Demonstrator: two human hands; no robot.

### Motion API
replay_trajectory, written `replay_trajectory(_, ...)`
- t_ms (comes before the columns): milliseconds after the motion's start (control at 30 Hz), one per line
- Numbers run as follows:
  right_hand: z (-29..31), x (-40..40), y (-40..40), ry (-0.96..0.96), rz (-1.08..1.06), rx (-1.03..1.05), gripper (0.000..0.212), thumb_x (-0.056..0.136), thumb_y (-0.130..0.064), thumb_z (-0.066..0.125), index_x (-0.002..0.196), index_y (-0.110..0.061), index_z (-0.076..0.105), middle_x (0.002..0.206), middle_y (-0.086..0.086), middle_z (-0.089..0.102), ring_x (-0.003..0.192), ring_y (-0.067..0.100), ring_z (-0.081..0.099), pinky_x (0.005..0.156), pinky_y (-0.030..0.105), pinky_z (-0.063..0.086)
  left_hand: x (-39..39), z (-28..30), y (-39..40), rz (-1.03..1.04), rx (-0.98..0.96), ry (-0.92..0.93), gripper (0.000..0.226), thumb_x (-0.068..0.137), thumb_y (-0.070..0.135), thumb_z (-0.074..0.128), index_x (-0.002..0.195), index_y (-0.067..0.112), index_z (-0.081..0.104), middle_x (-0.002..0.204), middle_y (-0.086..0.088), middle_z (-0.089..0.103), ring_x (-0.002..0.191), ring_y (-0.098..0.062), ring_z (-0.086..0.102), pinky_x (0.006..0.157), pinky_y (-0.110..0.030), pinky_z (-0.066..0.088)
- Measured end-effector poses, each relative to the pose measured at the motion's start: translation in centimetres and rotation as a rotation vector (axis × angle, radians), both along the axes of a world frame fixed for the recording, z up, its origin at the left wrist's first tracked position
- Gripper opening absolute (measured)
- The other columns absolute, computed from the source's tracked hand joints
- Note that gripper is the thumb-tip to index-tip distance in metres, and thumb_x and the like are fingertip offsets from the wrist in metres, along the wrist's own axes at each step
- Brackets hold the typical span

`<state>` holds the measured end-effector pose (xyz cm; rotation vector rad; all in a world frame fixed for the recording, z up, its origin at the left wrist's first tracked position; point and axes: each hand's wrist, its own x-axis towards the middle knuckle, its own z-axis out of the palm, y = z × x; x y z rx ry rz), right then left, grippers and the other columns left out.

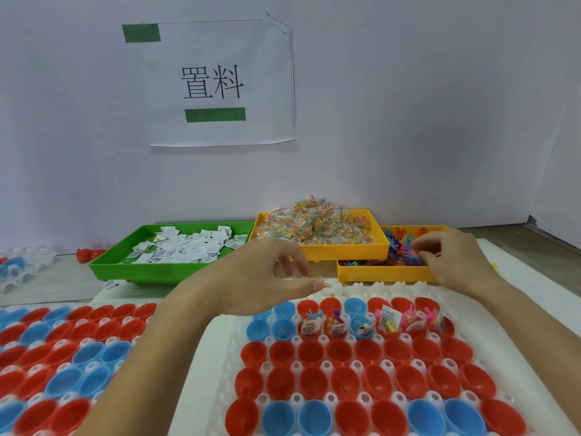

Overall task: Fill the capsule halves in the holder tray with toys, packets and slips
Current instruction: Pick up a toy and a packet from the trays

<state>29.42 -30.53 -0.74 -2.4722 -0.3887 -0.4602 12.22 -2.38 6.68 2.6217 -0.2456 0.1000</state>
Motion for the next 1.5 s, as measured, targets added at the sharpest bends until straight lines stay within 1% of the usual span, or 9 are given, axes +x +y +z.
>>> replay_trajectory(233,-0.3,0.5,-0.2,0.153,-0.032,-0.060,0.022,0.100,-0.014,0.057,0.114,-0.011,0.074,0.127,0.008,0.067,0.115,0.025,0.059,0.088,0.029,0.039,0.0,-0.1,-0.2,-0.026,-0.001,0.001,0.026,0.085,0.060,0.062,0.092,0.035,0.065,0.089,0.013,0.066,0.073,0.006,0.057,0.061,-0.011,0.042)
replay_trajectory(467,0.0,0.5,-0.5,0.129,-0.086,0.022,0.013,0.092,-0.014,0.071,0.101,-0.010,0.078,0.113,0.009,0.072,0.101,0.021,0.062,0.088,0.032,0.046,0.1,-0.2,-0.3,-0.021,-0.001,0.003,0.024,0.086,0.059,0.062,0.092,0.036,0.065,0.092,0.012,0.067,0.074,-0.001,0.058,0.065,-0.015,0.044)
replay_trajectory(733,0.3,0.5,-0.6,0.034,-0.077,0.290,0.008,0.090,-0.011,0.072,0.094,-0.017,0.077,0.093,0.000,0.067,0.090,0.015,0.060,0.083,0.033,0.049,0.2,-0.2,-0.5,-0.026,-0.005,-0.027,0.021,0.087,0.055,0.063,0.093,0.035,0.065,0.088,0.012,0.065,0.066,0.005,0.053,0.059,-0.010,0.038)
replay_trajectory(833,0.2,0.6,-0.6,0.035,-0.069,0.363,0.009,0.092,-0.010,0.070,0.095,-0.016,0.076,0.094,0.001,0.069,0.090,0.016,0.064,0.085,0.039,0.055,0.1,-0.3,-0.7,-0.043,-0.004,-0.044,0.019,0.088,0.054,0.063,0.092,0.035,0.065,0.086,0.013,0.065,0.067,0.004,0.053,0.060,-0.011,0.038)
replay_trajectory(967,0.6,0.6,-0.5,0.112,-0.017,0.662,0.013,0.092,-0.005,0.068,0.101,-0.014,0.072,0.100,0.010,0.071,0.088,0.021,0.070,0.082,0.040,0.058,0.3,-0.5,-1.1,-0.065,-0.041,-0.067,0.018,0.089,0.052,0.063,0.092,0.034,0.066,0.083,0.014,0.065,0.067,0.003,0.054,0.063,-0.014,0.041)
replay_trajectory(1100,0.7,0.4,-0.4,0.061,-0.015,0.685,0.014,0.089,-0.012,0.074,0.093,-0.025,0.071,0.092,-0.002,0.071,0.095,0.017,0.067,0.074,0.028,0.052,0.5,-0.8,-1.6,-0.092,-0.062,-0.070,0.016,0.090,0.049,0.063,0.093,0.034,0.065,0.085,0.012,0.066,0.071,0.001,0.055,0.065,-0.015,0.043)
replay_trajectory(1200,0.9,0.2,-0.2,0.063,0.002,0.725,0.013,0.088,-0.013,0.075,0.092,-0.025,0.072,0.096,0.001,0.073,0.096,0.016,0.068,0.081,0.032,0.053,0.5,-0.8,-1.7,-0.090,-0.050,-0.066,0.015,0.090,0.050,0.062,0.093,0.035,0.065,0.087,0.013,0.066,0.073,0.000,0.056,0.066,-0.015,0.043)
replay_trajectory(1333,2.1,-0.7,0.4,0.094,0.106,0.805,0.015,0.089,-0.009,0.071,0.091,-0.024,0.071,0.097,0.005,0.074,0.090,0.015,0.072,0.076,0.024,0.060,0.4,-0.6,-2.1,-0.078,-0.131,-0.081,0.012,0.092,0.045,0.063,0.089,0.033,0.066,0.082,0.010,0.066,0.066,-0.004,0.058,0.062,-0.019,0.049)
replay_trajectory(1500,5.1,-3.6,2.6,0.248,0.428,0.825,0.017,0.086,-0.001,0.068,0.096,-0.015,0.073,0.094,0.010,0.076,0.087,0.018,0.075,0.071,0.018,0.058,0.6,-0.5,-3.1,0.012,-0.273,-0.179,0.009,0.091,0.036,0.066,0.093,0.028,0.068,0.081,0.009,0.070,0.070,-0.015,0.069,0.070,-0.037,0.058)
